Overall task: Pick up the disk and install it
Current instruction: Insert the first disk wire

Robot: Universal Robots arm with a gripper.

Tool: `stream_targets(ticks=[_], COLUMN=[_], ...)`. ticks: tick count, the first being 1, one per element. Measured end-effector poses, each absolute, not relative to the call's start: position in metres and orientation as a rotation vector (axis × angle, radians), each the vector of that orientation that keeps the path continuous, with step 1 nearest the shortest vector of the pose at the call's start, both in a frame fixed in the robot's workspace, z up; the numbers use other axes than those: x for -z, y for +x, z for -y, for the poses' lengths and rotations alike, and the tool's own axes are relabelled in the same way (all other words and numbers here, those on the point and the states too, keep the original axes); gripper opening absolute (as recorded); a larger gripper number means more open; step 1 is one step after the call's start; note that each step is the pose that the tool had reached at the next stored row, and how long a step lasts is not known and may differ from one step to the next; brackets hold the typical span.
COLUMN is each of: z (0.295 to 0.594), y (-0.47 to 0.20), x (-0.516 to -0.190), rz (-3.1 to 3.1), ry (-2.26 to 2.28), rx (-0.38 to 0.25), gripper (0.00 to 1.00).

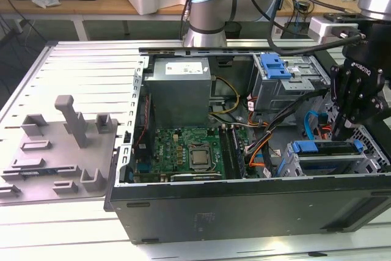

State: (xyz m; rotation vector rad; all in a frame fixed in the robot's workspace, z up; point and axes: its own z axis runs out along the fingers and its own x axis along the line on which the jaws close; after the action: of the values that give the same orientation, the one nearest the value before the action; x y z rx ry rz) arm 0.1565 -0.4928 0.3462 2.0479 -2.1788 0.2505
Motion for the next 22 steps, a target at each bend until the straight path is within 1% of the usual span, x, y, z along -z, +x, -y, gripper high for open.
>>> stream_targets(ticks=[6, 9, 22], z=[0.500, 0.506, 0.506], y=[0.155, 0.154, 0.154], x=[-0.346, -0.346, -0.346], rz=[2.192, 2.196, 2.198], ry=[2.080, 2.087, 2.089], rx=[-0.211, -0.200, -0.196], gripper=[0.17, 0.17, 0.17])
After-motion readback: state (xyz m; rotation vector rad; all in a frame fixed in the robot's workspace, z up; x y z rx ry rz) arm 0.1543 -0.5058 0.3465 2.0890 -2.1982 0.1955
